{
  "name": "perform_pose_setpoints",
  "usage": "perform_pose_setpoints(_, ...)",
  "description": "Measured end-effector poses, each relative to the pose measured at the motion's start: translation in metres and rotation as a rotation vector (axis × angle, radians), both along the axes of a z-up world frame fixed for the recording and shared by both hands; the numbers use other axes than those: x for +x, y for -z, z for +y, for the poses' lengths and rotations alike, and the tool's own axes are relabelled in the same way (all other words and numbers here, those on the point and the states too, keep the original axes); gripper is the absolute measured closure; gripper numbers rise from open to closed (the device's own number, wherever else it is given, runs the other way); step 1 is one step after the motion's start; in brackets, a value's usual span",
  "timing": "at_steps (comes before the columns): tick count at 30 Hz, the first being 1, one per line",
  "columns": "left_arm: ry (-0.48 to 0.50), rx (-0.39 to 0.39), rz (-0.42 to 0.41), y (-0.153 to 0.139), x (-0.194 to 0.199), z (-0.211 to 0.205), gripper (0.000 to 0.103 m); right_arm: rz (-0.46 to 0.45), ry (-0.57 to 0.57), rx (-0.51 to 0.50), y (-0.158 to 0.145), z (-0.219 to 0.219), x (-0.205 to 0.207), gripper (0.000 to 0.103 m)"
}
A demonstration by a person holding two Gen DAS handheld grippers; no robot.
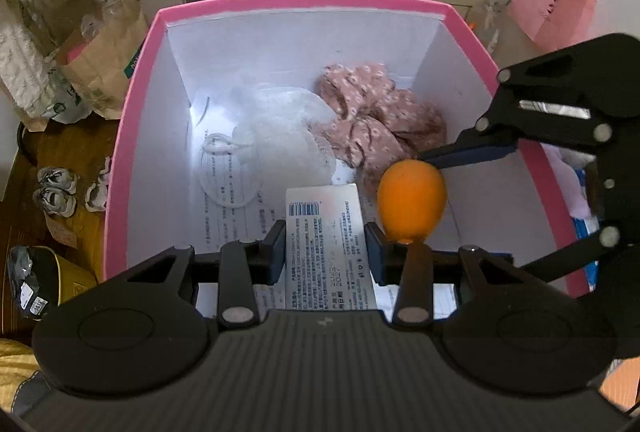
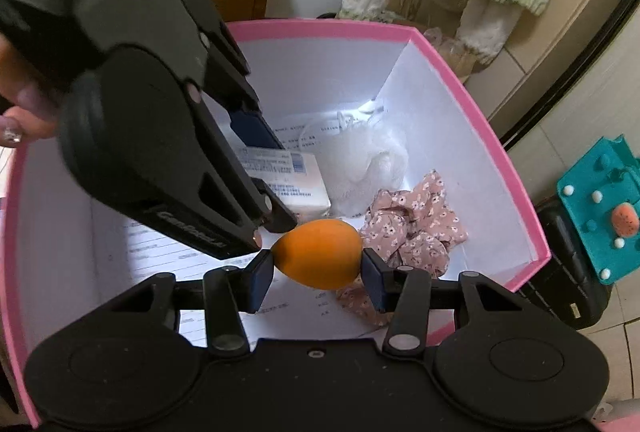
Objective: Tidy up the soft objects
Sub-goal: 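Open both tools to drop the packet and sponge into the pink box, then withdraw both tools from the box toward the plush toys on the table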
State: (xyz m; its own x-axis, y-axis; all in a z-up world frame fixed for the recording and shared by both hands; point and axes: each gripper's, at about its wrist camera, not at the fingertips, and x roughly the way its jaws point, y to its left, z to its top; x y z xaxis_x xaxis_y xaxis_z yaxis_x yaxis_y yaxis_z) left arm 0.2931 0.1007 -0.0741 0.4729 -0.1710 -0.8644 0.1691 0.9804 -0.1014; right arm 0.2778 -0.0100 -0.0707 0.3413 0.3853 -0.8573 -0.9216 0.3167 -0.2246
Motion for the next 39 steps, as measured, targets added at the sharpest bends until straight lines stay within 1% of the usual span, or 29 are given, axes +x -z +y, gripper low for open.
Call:
perform_pose_setpoints(4,-0.022,-0.008,0.004,0.002,0.007,0.004,0.063,0.023,-0.005,-0.002,0.006,0.002,0.008,0.05)
perform_pose_setpoints(7,-0.024,0.003,0.013,0.005,0.012,0.006,0.063,0.01,-0.007,0.021,0.009,0.003,0.01,0.047)
perform_pose_setpoints(9,-0.032,0.01,-0.013,0.001,0.01,0.007,0.061,0.004,0.001,0.032,0.009,0.001,0.011,0.047)
perform_pose_setpoints(10,-0.028,0.018,-0.029,-0.001,0.009,0.007,0.06,0.01,0.009,0.043,0.01,0.0,0.011,0.047)
perform_pose_setpoints(11,-0.016,0.021,-0.04,-0.004,0.007,0.006,0.054,0.015,0.019,0.057,0.009,-0.002,0.012,0.046)
perform_pose_setpoints(12,-0.005,0.018,-0.048,-0.007,0.004,0.005,0.051,0.017,0.038,0.079,0.006,-0.005,0.011,0.046)
perform_pose_setpoints(13,0.002,0.005,-0.054,-0.01,0.001,0.006,0.051,0.022,0.055,0.099,0.004,-0.009,0.01,0.046)
perform_pose_setpoints(16,0.014,-0.033,-0.089,-0.022,-0.012,0.009,0.051,0.056,0.114,0.181,-0.009,-0.023,0.005,0.046)
perform_pose_setpoints(18,0.027,-0.032,-0.124,-0.03,-0.023,0.01,0.049,0.083,0.152,0.235,-0.019,-0.035,-0.002,0.046)
perform_pose_setpoints(21,0.034,-0.024,-0.174,-0.041,-0.038,0.013,0.045,0.08,0.224,0.29,-0.032,-0.053,-0.018,0.046)
perform_pose_setpoints(23,0.04,-0.039,-0.19,-0.047,-0.049,0.016,0.043,0.083,0.265,0.321,-0.041,-0.066,-0.027,0.045)
perform_pose_setpoints(25,0.053,-0.051,-0.192,-0.052,-0.059,0.017,0.043,0.107,0.301,0.359,-0.049,-0.079,-0.036,0.045)
perform_pose_setpoints(31,0.103,-0.016,-0.258,-0.072,-0.089,0.012,0.04,0.118,0.356,0.41,-0.069,-0.101,-0.056,0.045)
perform_pose_setpoints(34,0.106,-0.009,-0.298,-0.084,-0.104,0.009,0.038,0.126,0.383,0.428,-0.079,-0.11,-0.065,0.045)
perform_pose_setpoints(35,0.113,-0.008,-0.313,-0.089,-0.111,0.008,0.035,0.126,0.392,0.431,-0.081,-0.113,-0.069,0.045)
perform_pose_setpoints(36,0.133,-0.006,-0.329,-0.093,-0.118,0.006,0.033,0.126,0.404,0.432,-0.085,-0.117,-0.073,0.045)
perform_pose_setpoints(39,0.184,0.008,-0.357,-0.105,-0.138,-0.002,0.032,0.144,0.43,0.437,-0.093,-0.127,-0.083,0.045)
